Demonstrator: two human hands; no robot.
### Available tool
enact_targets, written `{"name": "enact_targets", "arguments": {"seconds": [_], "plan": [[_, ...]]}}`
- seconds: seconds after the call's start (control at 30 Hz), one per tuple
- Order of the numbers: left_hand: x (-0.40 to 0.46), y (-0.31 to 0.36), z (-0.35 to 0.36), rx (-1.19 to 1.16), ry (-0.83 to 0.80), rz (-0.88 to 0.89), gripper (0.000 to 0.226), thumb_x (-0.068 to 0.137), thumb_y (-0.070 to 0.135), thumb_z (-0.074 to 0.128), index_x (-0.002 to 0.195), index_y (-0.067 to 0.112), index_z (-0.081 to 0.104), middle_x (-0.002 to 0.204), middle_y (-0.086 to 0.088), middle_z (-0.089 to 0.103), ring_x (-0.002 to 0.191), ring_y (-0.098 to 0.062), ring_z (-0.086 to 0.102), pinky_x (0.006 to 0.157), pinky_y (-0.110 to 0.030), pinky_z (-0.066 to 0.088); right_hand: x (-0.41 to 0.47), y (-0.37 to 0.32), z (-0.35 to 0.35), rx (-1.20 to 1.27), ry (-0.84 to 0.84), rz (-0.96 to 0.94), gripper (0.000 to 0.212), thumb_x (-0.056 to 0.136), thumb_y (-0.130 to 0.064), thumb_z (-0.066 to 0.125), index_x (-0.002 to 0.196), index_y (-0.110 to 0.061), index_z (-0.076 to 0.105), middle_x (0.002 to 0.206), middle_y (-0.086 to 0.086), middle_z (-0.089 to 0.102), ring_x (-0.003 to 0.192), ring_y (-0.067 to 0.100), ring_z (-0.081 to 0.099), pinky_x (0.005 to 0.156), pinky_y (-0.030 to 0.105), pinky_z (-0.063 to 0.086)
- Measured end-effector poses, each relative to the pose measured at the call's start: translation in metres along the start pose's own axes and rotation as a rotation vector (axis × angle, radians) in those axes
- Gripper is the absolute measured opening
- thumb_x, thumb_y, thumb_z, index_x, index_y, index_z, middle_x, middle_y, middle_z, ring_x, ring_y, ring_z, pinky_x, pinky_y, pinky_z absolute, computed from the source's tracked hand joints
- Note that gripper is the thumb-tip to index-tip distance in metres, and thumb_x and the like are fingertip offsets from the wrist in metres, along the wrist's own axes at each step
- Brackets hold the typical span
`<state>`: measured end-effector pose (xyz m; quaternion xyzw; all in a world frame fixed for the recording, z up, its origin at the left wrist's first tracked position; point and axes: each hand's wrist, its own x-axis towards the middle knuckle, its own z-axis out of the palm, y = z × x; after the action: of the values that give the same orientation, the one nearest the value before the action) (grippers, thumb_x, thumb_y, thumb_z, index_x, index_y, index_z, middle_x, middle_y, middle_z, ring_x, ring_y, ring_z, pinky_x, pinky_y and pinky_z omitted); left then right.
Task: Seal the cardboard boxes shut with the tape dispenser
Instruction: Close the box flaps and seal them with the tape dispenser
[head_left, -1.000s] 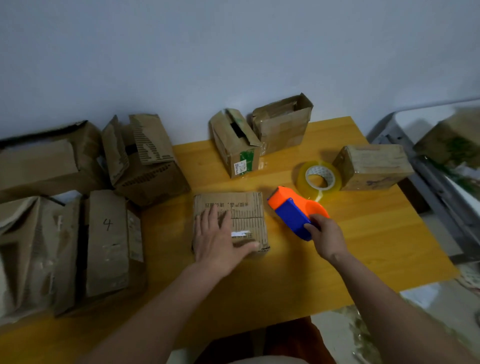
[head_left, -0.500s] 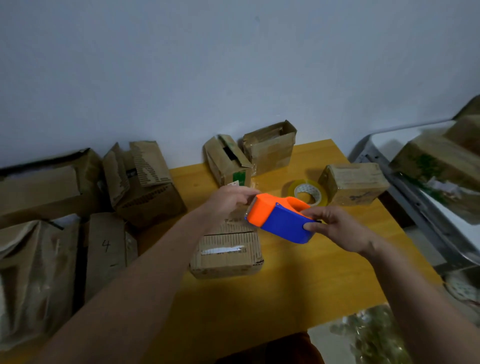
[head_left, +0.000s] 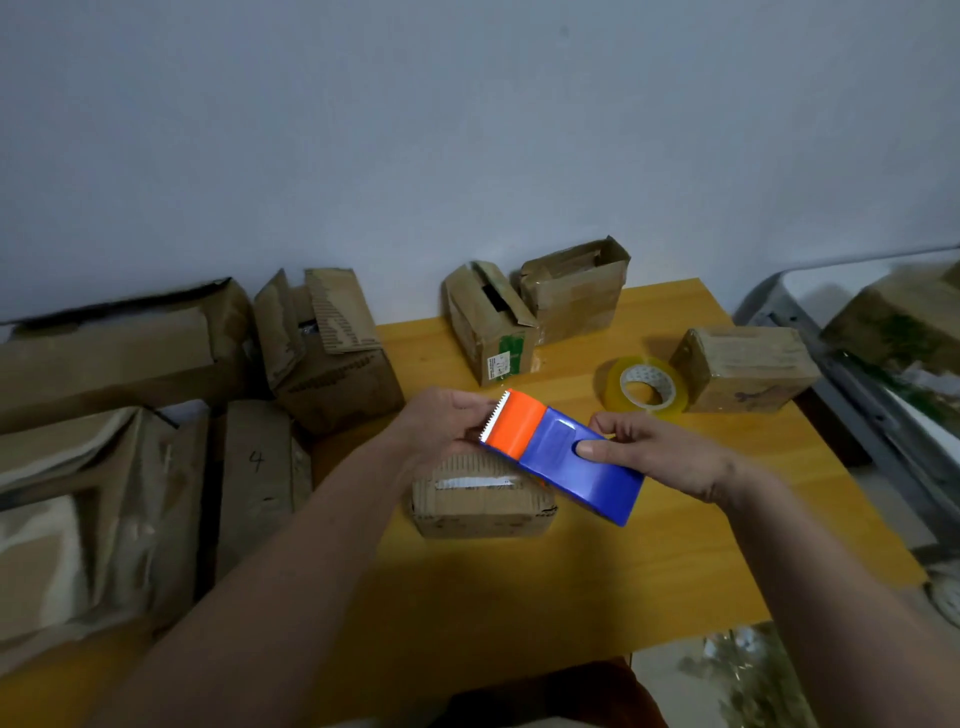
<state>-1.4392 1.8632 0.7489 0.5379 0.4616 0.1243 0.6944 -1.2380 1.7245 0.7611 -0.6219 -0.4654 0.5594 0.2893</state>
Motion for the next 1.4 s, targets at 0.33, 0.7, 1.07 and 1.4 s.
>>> {"name": "enact_targets", "arguments": {"seconds": [0.33, 0.7, 1.07, 1.4], "plan": [[-0.017, -0.053, -0.046, 0.000, 0.221, -0.068, 0.006, 0.089, 0.011, 0.065, 0.091, 0.015, 0.069, 0.086, 0.000, 0.075, 0.074, -0.006, 0.071, 0.059, -0.018, 0.053, 0.013, -0.010, 0.004, -0.102, -0.064, 0.082, 0.032, 0.069, -0.048, 0.072, 0.070, -0.017, 0.063, 0.065, -0.003, 0.066, 0.057, 0.008, 0.062, 0.055, 0.017, 0.045], [-0.002, -0.057, -0.054, 0.046, 0.457, -0.030, 0.018, 0.097, 0.007, 0.052, 0.094, 0.013, 0.068, 0.086, -0.004, 0.060, 0.075, -0.010, 0.058, 0.061, -0.017, 0.052, 0.063, -0.039, 0.011, -0.399, 0.072, 0.081, 0.057, 0.053, -0.067, 0.069, 0.073, -0.015, 0.060, 0.069, 0.003, 0.072, 0.064, 0.014, 0.068, 0.057, 0.026, 0.049], [0.020, -0.076, -0.063, 0.367, 0.558, -0.051, 0.024, 0.100, 0.011, 0.047, 0.094, 0.016, 0.069, 0.097, -0.002, 0.054, 0.091, -0.020, 0.057, 0.087, -0.033, 0.050, 0.104, -0.045, 0.027, -0.676, 0.079, 0.125, 0.047, 0.075, -0.062, 0.067, 0.076, -0.016, 0.059, 0.072, 0.002, 0.063, 0.069, 0.016, 0.060, 0.057, 0.027, 0.042], [0.041, -0.105, -0.065, 0.352, 0.516, -0.154, 0.037, 0.103, 0.014, 0.040, 0.139, 0.011, 0.048, 0.146, -0.009, 0.045, 0.133, -0.025, 0.042, 0.106, -0.035, 0.036, 0.122, -0.039, 0.040, -0.763, 0.104, 0.180, 0.048, 0.075, -0.066, 0.064, 0.074, -0.018, 0.057, 0.073, 0.002, 0.062, 0.071, 0.017, 0.058, 0.058, 0.029, 0.041]]}}
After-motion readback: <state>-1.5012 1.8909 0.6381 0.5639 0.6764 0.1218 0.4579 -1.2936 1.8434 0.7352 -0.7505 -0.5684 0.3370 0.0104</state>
